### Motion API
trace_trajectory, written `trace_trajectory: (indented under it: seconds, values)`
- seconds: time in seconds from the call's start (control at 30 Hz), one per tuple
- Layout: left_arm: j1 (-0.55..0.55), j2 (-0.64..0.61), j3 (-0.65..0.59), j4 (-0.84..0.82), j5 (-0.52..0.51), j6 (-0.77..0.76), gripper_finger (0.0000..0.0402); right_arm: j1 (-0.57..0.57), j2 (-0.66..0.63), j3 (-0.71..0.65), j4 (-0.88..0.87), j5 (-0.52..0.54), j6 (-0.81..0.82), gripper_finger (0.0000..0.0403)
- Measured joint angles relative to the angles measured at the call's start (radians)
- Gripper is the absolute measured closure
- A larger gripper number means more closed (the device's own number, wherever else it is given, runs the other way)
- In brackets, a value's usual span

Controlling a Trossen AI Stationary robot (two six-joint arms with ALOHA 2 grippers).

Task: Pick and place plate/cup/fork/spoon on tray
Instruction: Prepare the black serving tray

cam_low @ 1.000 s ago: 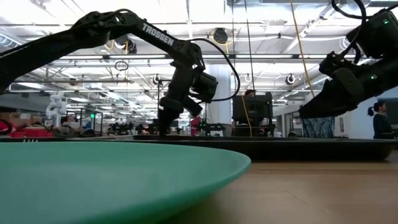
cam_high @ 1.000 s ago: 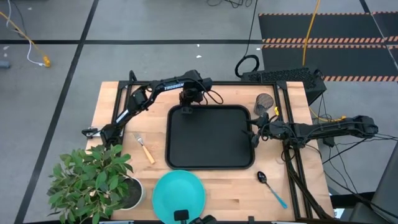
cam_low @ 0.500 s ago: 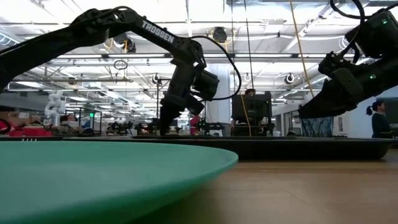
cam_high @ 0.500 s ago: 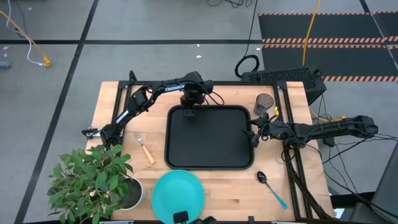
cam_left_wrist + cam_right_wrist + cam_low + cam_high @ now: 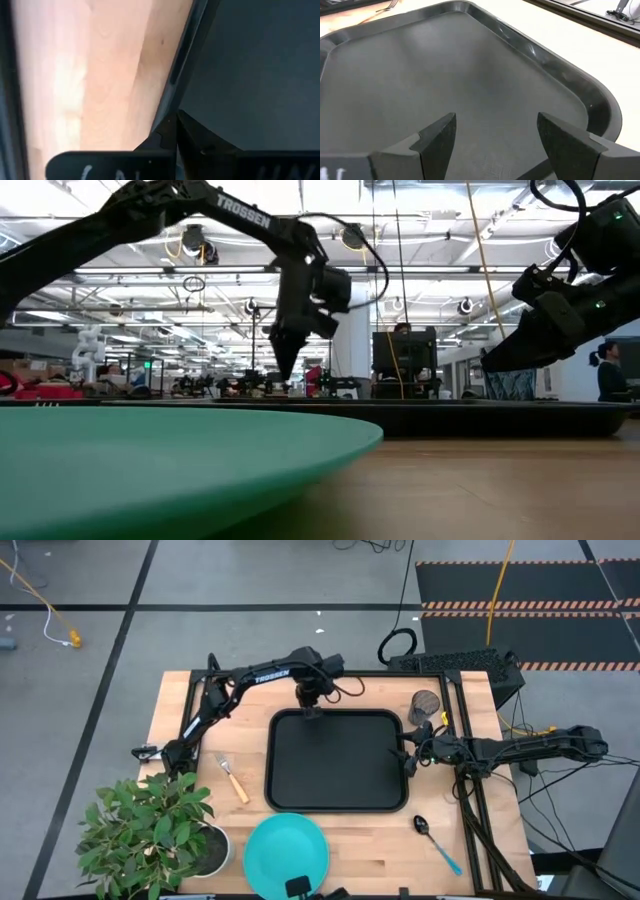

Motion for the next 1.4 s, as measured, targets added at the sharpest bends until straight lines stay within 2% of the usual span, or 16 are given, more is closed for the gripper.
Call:
trace_trajectory:
  seconds: [0.23,0.57,0.7,0.9,1.13,1.4]
  values:
    - [-0.009,-0.032,0.0,-0.038,0.01,0.019,0.0397,0.0,0.0,0.0,-0.002,0.0,0.005,0.0132]
    - [-0.02,-0.043,0.0,0.102,0.067,0.044,0.0391,0.0,0.0,0.0,-0.042,-0.025,0.021,0.0132]
    - [-0.018,-0.043,-0.057,0.149,0.112,0.052,0.0379,0.0,0.0,0.0,-0.044,-0.026,0.023,0.0132]
    - [-0.018,-0.042,-0.168,0.248,0.104,0.05,0.0325,0.0,0.0,0.0,-0.043,-0.026,0.026,0.0132]
    - [-0.018,-0.041,-0.19,0.234,0.053,0.069,0.0249,0.0,0.0,0.0,-0.03,-0.024,0.001,0.0132]
    - [-0.018,-0.041,-0.198,0.254,0.009,0.155,0.0222,0.0,0.0,0.0,-0.045,-0.025,0.011,0.0132]
